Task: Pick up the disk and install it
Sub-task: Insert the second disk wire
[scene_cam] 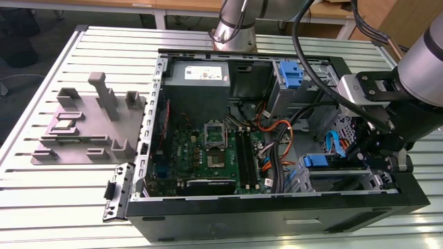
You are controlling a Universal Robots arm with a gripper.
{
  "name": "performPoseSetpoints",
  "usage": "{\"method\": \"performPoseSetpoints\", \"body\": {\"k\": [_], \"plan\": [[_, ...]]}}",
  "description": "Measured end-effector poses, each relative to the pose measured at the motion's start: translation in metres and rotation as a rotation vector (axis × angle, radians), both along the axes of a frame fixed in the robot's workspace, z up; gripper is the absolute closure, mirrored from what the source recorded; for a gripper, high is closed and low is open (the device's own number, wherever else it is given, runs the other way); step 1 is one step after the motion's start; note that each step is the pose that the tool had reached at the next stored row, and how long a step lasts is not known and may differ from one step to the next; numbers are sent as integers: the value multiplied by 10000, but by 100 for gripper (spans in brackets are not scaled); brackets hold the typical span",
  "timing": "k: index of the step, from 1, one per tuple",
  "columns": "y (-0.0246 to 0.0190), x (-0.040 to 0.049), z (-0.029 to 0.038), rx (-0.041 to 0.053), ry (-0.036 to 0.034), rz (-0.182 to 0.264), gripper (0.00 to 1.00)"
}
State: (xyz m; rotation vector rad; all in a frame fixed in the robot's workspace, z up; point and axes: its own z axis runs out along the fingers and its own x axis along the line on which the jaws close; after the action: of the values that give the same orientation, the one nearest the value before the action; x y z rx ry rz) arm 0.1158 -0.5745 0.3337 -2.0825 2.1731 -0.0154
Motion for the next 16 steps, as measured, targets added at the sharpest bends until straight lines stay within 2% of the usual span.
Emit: {"method": "performPoseSetpoints", "body": {"k": [6, 16], "plan": [[0, 0, 13, -2, -1, 0, 84], [1, -17, -1, -12, -4, 0, 84]]}}
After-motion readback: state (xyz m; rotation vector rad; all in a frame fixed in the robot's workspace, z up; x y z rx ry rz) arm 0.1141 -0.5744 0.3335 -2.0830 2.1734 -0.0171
